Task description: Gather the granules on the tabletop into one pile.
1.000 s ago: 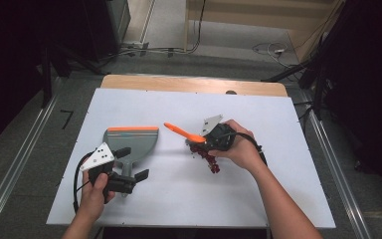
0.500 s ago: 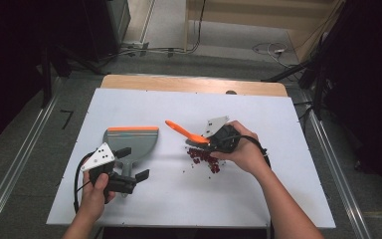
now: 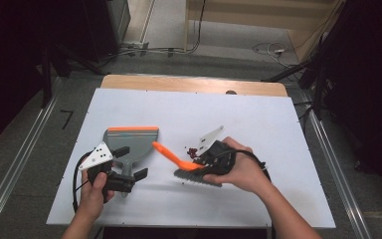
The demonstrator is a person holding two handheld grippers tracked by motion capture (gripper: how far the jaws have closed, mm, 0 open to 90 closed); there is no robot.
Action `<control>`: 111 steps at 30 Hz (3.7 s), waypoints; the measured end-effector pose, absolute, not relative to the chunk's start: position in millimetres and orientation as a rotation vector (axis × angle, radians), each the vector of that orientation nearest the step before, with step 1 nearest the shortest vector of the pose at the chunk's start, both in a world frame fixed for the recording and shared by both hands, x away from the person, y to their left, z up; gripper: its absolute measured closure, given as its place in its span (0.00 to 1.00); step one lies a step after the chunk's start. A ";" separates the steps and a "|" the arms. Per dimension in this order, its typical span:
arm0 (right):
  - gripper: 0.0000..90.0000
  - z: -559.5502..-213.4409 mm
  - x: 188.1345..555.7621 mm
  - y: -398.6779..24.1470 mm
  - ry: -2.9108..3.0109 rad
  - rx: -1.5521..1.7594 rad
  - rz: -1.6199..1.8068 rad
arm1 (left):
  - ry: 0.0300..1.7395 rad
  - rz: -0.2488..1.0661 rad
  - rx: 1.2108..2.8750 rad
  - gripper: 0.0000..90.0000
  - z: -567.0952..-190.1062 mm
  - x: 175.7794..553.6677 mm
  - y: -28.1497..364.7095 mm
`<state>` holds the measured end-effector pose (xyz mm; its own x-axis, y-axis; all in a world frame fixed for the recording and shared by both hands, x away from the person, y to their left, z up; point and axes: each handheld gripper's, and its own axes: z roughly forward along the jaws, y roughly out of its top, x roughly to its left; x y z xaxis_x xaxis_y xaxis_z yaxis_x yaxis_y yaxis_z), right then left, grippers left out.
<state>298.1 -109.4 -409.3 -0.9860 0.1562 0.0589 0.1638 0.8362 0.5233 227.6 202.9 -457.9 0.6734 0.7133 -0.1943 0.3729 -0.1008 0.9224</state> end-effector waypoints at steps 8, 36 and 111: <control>0.77 -437.4 309.9 -93.5 -2.989 -0.390 -0.719 | 0.883 0.367 1.714 0.00 -457.4 226.7 205.1; 0.77 -423.1 359.0 -130.7 -3.078 -0.294 -0.835 | 0.881 0.356 1.723 0.00 -460.2 227.6 202.4; 0.77 -443.6 364.1 -142.0 -2.970 -1.760 -0.898 | 0.872 0.359 1.725 0.00 -458.2 227.8 201.1</control>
<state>364.1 -142.0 -443.6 -0.4455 0.8889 -0.1064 0.6810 0.4136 0.6043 227.8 201.1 -458.2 0.6812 0.7076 -0.1879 0.3709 -0.1123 0.9219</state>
